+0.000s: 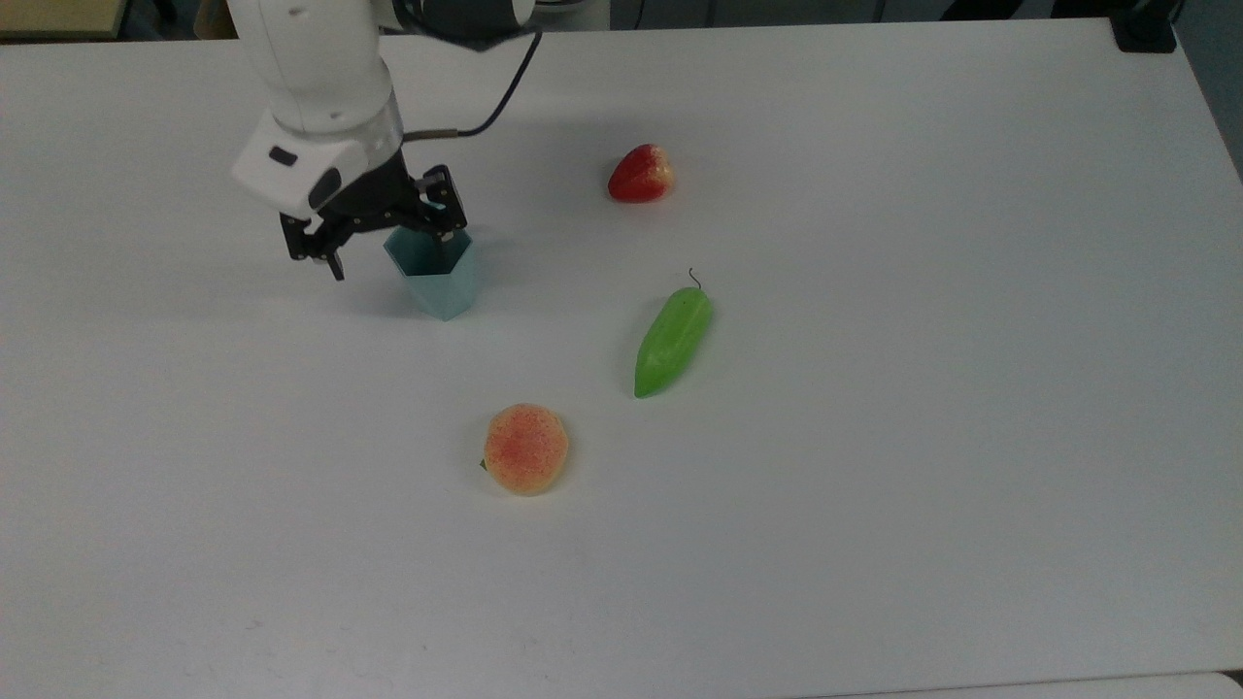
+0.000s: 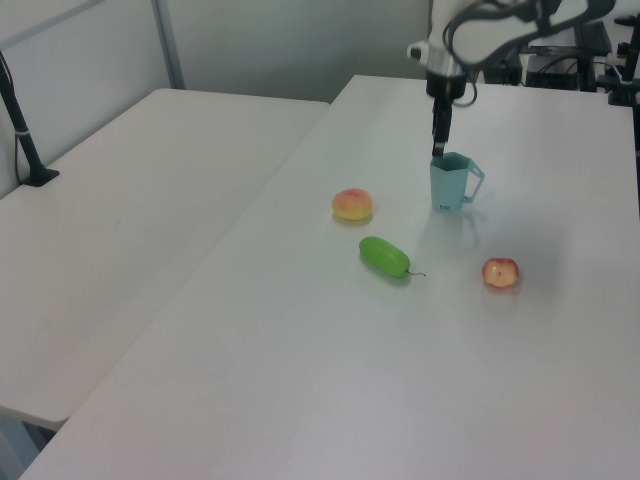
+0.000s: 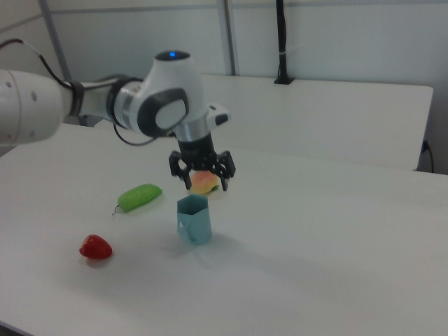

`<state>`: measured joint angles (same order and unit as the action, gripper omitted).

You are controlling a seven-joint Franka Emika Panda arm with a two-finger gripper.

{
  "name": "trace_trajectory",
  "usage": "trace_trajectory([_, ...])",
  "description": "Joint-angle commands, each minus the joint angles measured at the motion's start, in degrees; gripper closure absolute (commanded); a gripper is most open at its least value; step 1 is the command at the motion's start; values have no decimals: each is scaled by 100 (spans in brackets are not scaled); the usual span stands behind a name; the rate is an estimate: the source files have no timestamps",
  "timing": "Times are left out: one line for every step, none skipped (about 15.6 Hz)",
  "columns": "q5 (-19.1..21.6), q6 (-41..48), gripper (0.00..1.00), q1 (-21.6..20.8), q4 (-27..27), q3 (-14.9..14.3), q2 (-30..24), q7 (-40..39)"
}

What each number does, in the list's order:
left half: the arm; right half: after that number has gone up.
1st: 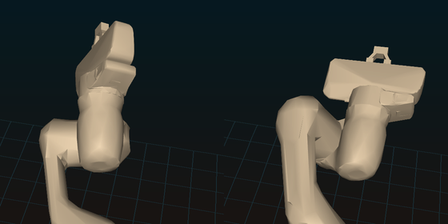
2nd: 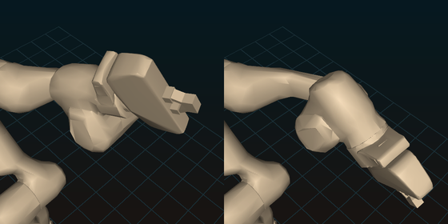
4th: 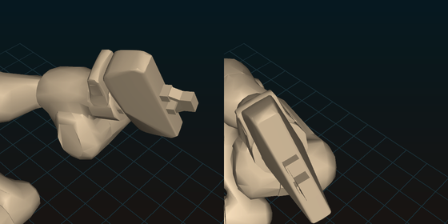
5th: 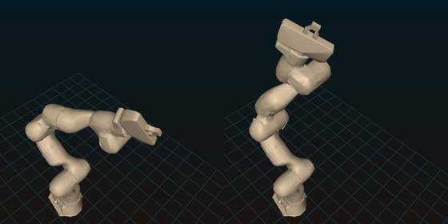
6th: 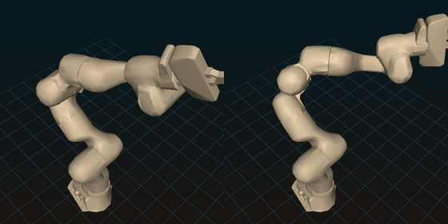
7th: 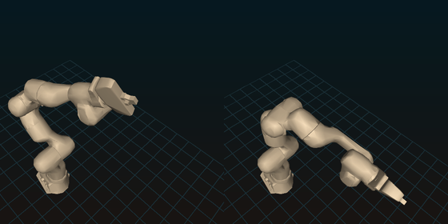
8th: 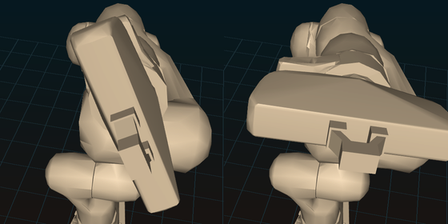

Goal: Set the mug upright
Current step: 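Open the gripper and raise it away from the mug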

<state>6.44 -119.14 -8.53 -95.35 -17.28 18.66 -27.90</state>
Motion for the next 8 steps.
trace_trajectory([120,942,0,9,121,-21,-863,592])
trace_trajectory([120,1232,0,9,227,-21,-1004,776])
trace_trajectory([120,1496,0,9,332,-12,-1127,1013])
trace_trajectory([129,1760,0,0,403,-4,-1241,1320])
trace_trajectory([129,1971,0,0,421,75,-1373,1636])
trace_trajectory([129,2130,0,18,465,223,-1522,1961])
trace_trajectory([129,2280,0,44,474,364,-1654,2312])
trace_trajectory([120,2420,0,131,474,531,-1786,2586])
